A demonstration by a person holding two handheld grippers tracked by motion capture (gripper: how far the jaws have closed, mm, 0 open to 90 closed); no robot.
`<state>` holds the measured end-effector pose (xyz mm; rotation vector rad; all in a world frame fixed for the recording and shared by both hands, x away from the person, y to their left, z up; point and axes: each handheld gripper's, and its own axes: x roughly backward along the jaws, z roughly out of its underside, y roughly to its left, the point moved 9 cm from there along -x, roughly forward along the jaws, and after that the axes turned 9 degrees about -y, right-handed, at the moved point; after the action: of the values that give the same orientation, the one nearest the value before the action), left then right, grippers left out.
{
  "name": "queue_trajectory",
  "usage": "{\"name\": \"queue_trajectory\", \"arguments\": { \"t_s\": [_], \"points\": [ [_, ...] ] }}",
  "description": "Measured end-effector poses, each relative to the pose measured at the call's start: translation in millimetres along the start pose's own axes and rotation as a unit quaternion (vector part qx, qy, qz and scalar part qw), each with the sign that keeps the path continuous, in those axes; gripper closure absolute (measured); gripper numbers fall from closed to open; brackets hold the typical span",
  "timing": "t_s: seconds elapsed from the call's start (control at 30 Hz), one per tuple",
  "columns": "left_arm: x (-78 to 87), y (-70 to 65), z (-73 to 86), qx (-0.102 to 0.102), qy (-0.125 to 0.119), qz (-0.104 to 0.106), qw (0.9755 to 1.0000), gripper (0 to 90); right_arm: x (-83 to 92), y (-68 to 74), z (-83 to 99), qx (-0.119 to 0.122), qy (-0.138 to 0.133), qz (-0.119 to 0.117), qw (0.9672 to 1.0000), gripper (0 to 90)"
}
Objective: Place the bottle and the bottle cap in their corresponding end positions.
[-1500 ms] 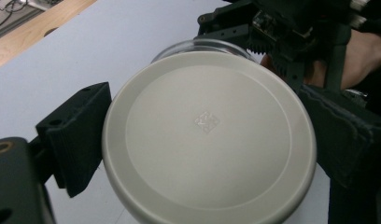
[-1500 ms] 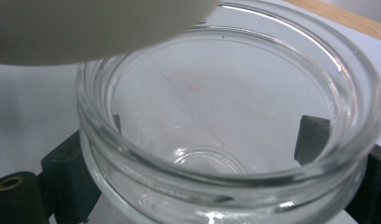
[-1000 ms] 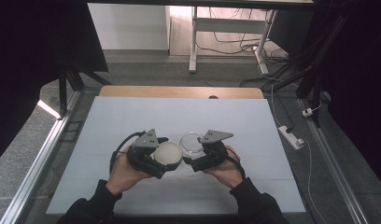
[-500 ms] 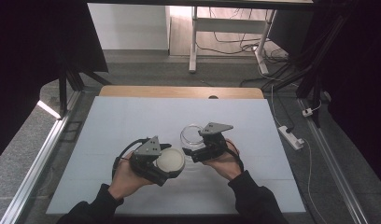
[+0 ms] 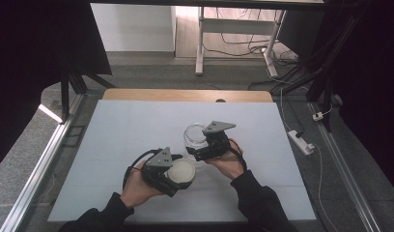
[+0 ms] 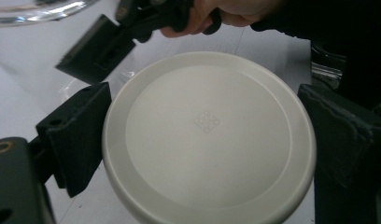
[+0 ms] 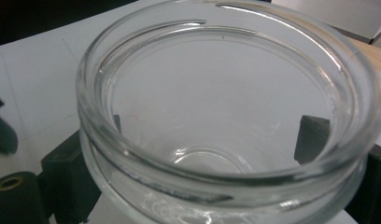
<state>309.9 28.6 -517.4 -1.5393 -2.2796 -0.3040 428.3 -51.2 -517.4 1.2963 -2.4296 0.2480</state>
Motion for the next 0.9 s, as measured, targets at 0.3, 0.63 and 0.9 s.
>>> {"name": "queue_trajectory", "arguments": {
  "t_s": [0.3, 0.63, 0.9],
  "points": [
    [-16.1, 3.0, 14.1, -0.005, 0.003, 0.007, 1.0000, 8.4, -14.9, -10.3, -1.0, 0.002, 0.001, 0.012, 0.9999, 6.4],
    [-32.1, 9.9, 26.4, 0.005, 0.006, 0.016, 0.9998, 8.4, -35.3, -19.1, 1.5, 0.004, 0.007, 0.021, 0.9998, 6.4],
    [-44.3, 12.4, 36.2, -0.004, 0.022, 0.018, 0.9996, 8.3, -49.9, -20.7, 2.1, 0.004, 0.008, 0.020, 0.9998, 6.4]
  ]
}}
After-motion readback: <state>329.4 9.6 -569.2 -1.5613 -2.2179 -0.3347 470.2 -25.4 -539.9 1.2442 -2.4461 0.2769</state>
